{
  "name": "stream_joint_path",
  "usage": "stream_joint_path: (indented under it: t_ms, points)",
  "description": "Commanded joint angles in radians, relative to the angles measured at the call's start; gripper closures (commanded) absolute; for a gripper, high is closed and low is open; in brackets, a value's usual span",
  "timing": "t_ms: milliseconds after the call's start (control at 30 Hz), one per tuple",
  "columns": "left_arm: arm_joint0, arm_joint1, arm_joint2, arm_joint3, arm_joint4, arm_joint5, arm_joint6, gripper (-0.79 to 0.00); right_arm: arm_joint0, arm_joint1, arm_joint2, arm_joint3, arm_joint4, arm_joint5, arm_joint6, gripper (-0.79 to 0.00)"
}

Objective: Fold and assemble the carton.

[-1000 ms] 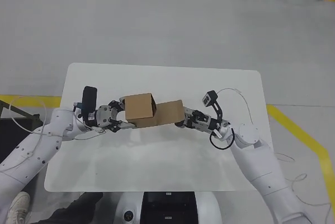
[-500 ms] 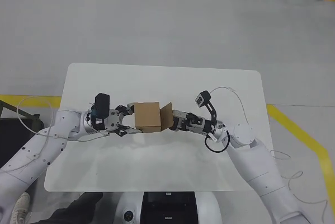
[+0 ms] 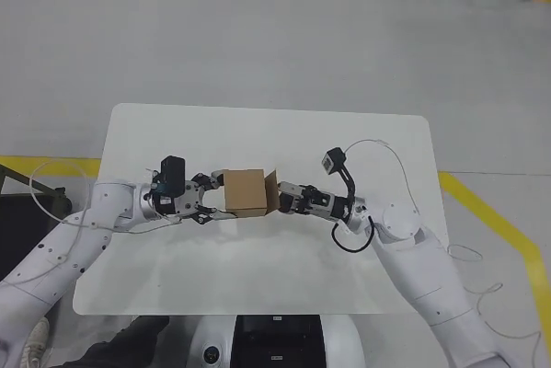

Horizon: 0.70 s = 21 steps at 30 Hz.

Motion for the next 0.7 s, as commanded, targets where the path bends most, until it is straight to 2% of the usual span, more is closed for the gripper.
stream_joint_path:
  t_ms: [0, 200, 267, 667]
  points:
    - [0.003, -0.002, -0.004, 0.000, 0.001, 0.001, -0.005, -0.345, -0.005, 0.002, 0.004, -0.014, -0.006, 0.003, 0.002, -0.594]
    - [0.012, -0.009, -0.016, -0.002, 0.004, -0.003, -0.020, -0.345, -0.011, 0.006, 0.005, -0.040, -0.030, 0.017, 0.000, -0.557]
    - [0.015, -0.011, -0.020, -0.002, 0.006, -0.004, -0.022, -0.345, -0.011, 0.007, 0.003, -0.044, -0.037, 0.023, -0.002, -0.496]
    - [0.033, -0.022, -0.049, -0.005, 0.015, -0.008, -0.025, -0.342, -0.018, 0.011, 0.001, -0.066, -0.070, 0.029, -0.039, -0.437]
